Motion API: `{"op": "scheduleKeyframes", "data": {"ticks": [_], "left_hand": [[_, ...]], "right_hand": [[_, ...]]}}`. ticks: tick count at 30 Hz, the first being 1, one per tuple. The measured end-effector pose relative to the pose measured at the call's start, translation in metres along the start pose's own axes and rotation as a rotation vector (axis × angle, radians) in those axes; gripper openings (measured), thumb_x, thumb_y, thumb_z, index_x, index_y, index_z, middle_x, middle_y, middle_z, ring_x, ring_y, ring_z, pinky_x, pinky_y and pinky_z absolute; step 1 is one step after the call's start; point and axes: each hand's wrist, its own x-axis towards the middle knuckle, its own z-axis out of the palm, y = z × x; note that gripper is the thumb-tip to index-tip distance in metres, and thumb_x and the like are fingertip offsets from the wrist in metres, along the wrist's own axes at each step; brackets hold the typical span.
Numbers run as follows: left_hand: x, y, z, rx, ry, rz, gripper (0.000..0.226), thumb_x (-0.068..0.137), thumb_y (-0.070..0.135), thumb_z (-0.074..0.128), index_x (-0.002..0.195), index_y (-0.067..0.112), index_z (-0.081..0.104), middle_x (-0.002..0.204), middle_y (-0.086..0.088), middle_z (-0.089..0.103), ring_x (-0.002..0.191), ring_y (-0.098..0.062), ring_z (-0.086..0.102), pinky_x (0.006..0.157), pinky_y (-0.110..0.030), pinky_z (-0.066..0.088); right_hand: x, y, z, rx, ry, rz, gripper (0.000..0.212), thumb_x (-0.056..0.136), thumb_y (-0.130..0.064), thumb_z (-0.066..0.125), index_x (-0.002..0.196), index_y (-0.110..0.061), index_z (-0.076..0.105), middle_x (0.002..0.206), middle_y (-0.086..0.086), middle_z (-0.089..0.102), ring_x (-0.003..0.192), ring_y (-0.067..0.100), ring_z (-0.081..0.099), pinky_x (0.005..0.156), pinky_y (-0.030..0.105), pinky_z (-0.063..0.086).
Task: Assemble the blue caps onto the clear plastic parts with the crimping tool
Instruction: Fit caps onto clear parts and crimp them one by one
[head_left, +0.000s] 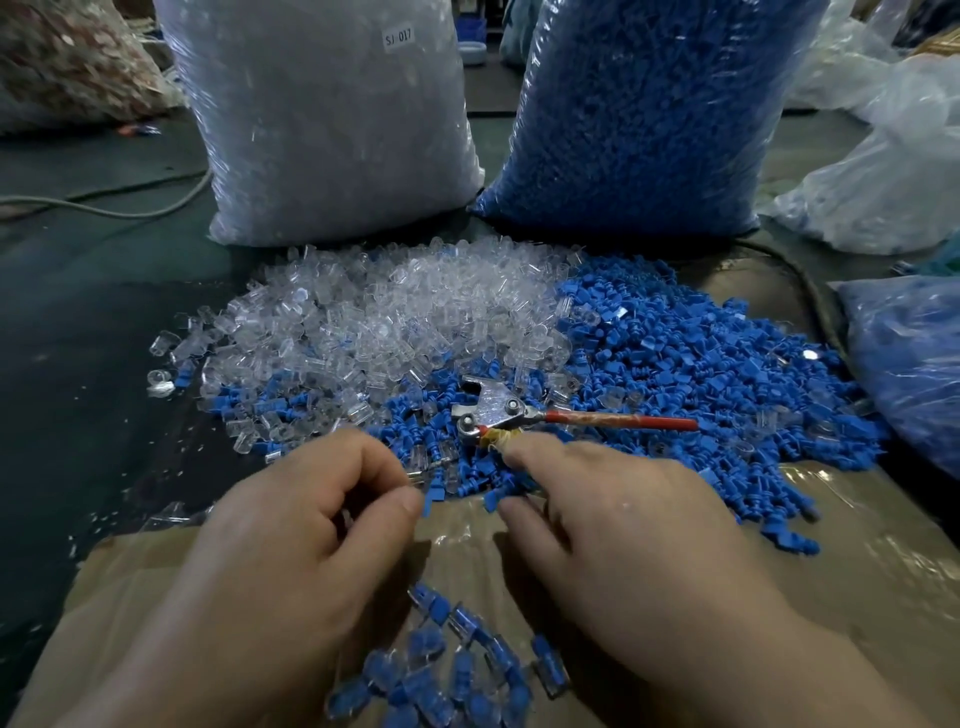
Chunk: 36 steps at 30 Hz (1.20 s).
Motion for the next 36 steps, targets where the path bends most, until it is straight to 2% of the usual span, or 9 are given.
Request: {"op": "scheduleKeyframes", "data": {"ticks": [4,11,16,18,21,24,30,33,36], "left_hand": [[0.000,0.003,0.004,0.109,-0.211,0.087,0.019,0.076,0.061,0.054,0.084,0.044,0.058,0.079,0.030,0.064,0.067,0.006,0.061,0.044,-0.021,0.048],[0.001,0.001,0.008,0.100,-0.303,0.249,0.023,0.075,0.059,0.057,0.075,0.036,0.059,0.074,0.021,0.059,0.067,0.004,0.058,0.052,-0.022,0.051],[0.003,-0.010,0.004,0.142,0.009,0.049,0.023,0.080,0.067,0.053,0.081,0.044,0.058,0.088,0.029,0.062,0.075,0.009,0.061,0.044,-0.008,0.038],[0.007,-0.020,0.002,0.143,0.116,-0.063,0.021,0.077,0.062,0.056,0.085,0.043,0.059,0.075,0.019,0.062,0.064,0.000,0.060,0.052,-0.019,0.045],[0.011,-0.025,0.004,0.310,-0.012,-0.110,0.024,0.077,0.066,0.053,0.094,0.048,0.054,0.085,0.027,0.052,0.072,0.004,0.053,0.060,-0.023,0.042],[0.011,-0.023,0.009,0.414,-0.093,-0.097,0.049,0.079,0.072,0.036,0.118,0.051,0.056,0.101,0.030,0.047,0.089,0.003,0.051,0.071,-0.024,0.040],[0.013,-0.019,0.008,0.402,-0.112,-0.092,0.041,0.080,0.066,0.037,0.104,0.045,0.064,0.094,0.031,0.049,0.088,0.006,0.045,0.071,-0.022,0.035],[0.012,-0.017,0.009,0.354,-0.101,-0.063,0.044,0.077,0.071,0.028,0.093,0.046,0.060,0.087,0.030,0.052,0.080,0.006,0.048,0.064,-0.020,0.036],[0.009,-0.014,0.008,0.209,-0.038,-0.099,0.039,0.073,0.073,0.033,0.085,0.044,0.055,0.070,0.022,0.058,0.066,0.005,0.054,0.057,-0.018,0.039]], "right_hand": [[0.005,0.003,0.019,-0.081,-0.048,-0.048,0.033,0.099,-0.050,0.030,0.127,-0.034,0.033,0.100,-0.007,0.055,0.086,0.023,0.058,0.064,0.034,0.047],[0.010,0.003,0.025,-0.121,-0.142,-0.029,0.018,0.100,-0.036,0.035,0.113,-0.026,0.040,0.088,-0.002,0.033,0.076,0.027,0.048,0.071,0.042,0.054],[0.010,-0.004,0.021,-0.121,-0.188,-0.038,0.008,0.100,-0.030,0.039,0.107,-0.026,0.039,0.085,-0.004,0.031,0.071,0.022,0.041,0.069,0.040,0.053],[0.009,-0.006,0.017,-0.125,-0.196,-0.072,0.004,0.100,-0.031,0.040,0.102,-0.029,0.038,0.081,-0.006,0.031,0.066,0.018,0.039,0.059,0.035,0.047],[0.009,-0.006,0.013,-0.101,-0.222,-0.103,0.012,0.101,-0.033,0.036,0.092,-0.031,0.028,0.081,-0.008,0.034,0.066,0.016,0.038,0.056,0.032,0.042],[0.009,-0.005,0.012,-0.088,-0.211,-0.122,0.014,0.101,-0.033,0.036,0.091,-0.031,0.027,0.083,-0.009,0.037,0.068,0.015,0.042,0.056,0.033,0.045],[0.007,-0.005,0.010,0.060,-0.182,-0.099,0.013,0.097,-0.041,0.038,0.087,-0.033,0.033,0.081,-0.014,0.042,0.067,0.004,0.040,0.059,0.031,0.041],[0.007,-0.003,0.013,0.242,-0.107,-0.022,0.016,0.093,-0.041,0.041,0.107,-0.038,0.047,0.096,-0.018,0.056,0.083,0.002,0.052,0.076,0.030,0.048],[0.006,-0.001,0.017,0.380,-0.078,0.046,0.025,0.092,-0.044,0.044,0.116,-0.044,0.051,0.102,-0.024,0.058,0.091,-0.004,0.054,0.077,0.020,0.047]]}}
